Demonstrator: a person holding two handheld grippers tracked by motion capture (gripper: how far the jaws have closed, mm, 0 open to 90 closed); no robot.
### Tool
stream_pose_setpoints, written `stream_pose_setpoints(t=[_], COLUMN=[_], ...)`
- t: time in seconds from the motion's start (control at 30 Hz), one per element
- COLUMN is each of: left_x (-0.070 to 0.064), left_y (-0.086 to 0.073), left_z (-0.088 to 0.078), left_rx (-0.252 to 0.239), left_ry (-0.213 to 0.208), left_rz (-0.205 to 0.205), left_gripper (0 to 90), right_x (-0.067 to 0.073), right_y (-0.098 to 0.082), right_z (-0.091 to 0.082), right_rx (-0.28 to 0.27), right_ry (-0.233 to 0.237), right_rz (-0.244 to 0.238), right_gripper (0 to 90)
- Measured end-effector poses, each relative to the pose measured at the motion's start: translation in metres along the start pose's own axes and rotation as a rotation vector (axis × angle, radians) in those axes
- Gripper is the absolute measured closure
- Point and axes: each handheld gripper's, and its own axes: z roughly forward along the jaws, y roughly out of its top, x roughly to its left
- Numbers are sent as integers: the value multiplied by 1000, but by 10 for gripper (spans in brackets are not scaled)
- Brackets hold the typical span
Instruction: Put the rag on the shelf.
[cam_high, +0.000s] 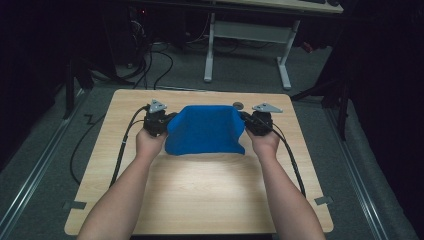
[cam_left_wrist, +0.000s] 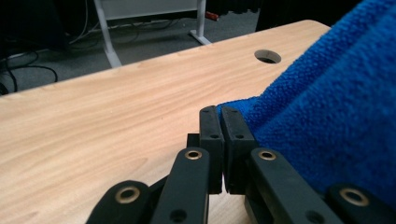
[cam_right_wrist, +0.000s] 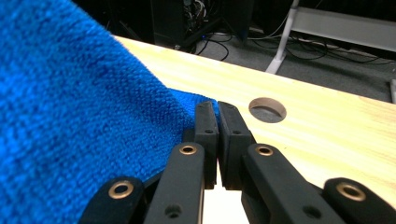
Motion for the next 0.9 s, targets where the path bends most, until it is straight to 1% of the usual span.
stream_pose_setpoints(t=[0.03, 0.07, 0.1, 0.13, 0.27, 0.4, 0.53, 0.7, 0.73, 0.77, 0.9], left_x=[0, 0, 1, 1, 0, -1, -1, -4, -5, -5, -7], left_y=[-5, -5, -9, -9, -18, -22, -26, -33, -35, -36, -40], left_z=[2, 2, 3, 3, 7, 10, 12, 12, 11, 11, 10], left_rx=[7, 7, 11, 11, 33, 47, 54, 69, 78, 75, 69], left_ry=[-4, -4, -9, -9, -17, -23, -28, -32, -38, -39, -49], left_rz=[-4, -4, -11, -11, -12, -6, -10, -6, -5, -1, -12], left_gripper=[888, 888, 888, 888, 888, 888, 888, 888, 888, 888, 887], right_x=[2, 2, 3, 3, 1, 1, 2, 1, 2, 2, 4], right_y=[-2, -2, -4, -4, -11, -15, -17, -20, -21, -22, -25], right_z=[1, 1, 1, 1, 3, 5, 8, 10, 12, 13, 16], right_rx=[1, 1, -4, -4, 6, 23, 34, 47, 56, 57, 65], right_ry=[6, 6, 6, 6, 11, 10, 11, 13, 10, 6, 13], right_rz=[-3, -3, 2, 2, 16, 19, 8, 9, 14, 10, 9], right_gripper=[882, 882, 882, 882, 881, 881, 881, 879, 879, 879, 879])
